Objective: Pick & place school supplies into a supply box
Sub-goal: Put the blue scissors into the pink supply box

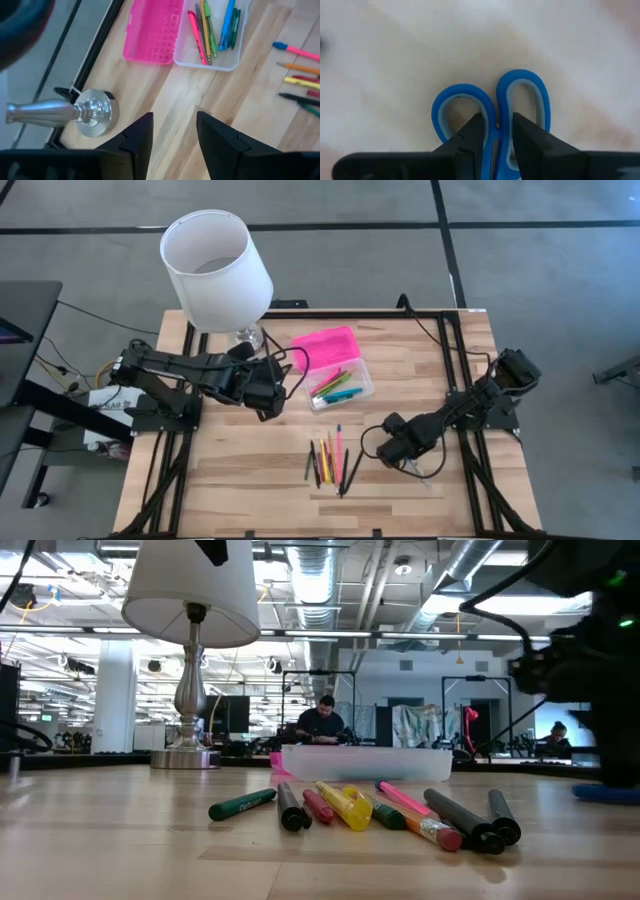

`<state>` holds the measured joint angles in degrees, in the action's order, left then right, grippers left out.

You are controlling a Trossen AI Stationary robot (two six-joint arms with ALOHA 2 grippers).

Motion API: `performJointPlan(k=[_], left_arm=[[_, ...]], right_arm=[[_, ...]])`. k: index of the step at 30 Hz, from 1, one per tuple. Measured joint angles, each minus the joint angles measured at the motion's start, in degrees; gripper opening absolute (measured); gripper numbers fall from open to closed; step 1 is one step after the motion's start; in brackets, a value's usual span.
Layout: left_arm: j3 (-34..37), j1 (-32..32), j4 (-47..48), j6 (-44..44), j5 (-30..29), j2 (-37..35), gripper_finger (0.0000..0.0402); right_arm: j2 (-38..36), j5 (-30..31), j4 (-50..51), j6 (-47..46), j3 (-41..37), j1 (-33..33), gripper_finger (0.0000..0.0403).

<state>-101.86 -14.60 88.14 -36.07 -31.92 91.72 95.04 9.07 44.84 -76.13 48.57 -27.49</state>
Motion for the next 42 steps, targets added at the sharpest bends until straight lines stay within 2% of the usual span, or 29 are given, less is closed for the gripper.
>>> performJointPlan(k=[4, 23, 37, 42], left_arm=[[0.00, -1.17, -0.04, -3.91, -0.42, 0.00, 0.0146], [0.02, -8.26, 1.88, -19.88, -4.57, 0.00, 0.0146], [0.04, -12.42, 1.88, -27.38, -7.82, 0.00, 0.0146], [0.04, -13.17, 1.88, -29.00, -8.28, 0.00, 0.0146]], right_arm=[[0.09, 3.79, -0.36, 3.95, 1.11, 1.31, 0.0072], [-0.12, 3.27, -0.35, 32.83, 11.81, 10.85, 0.0071], [-0.19, 3.05, 4.11, 50.71, 20.83, 17.76, 0.0070], [-0.22, 3.01, 3.83, 59.98, 23.68, 21.77, 0.0070]])
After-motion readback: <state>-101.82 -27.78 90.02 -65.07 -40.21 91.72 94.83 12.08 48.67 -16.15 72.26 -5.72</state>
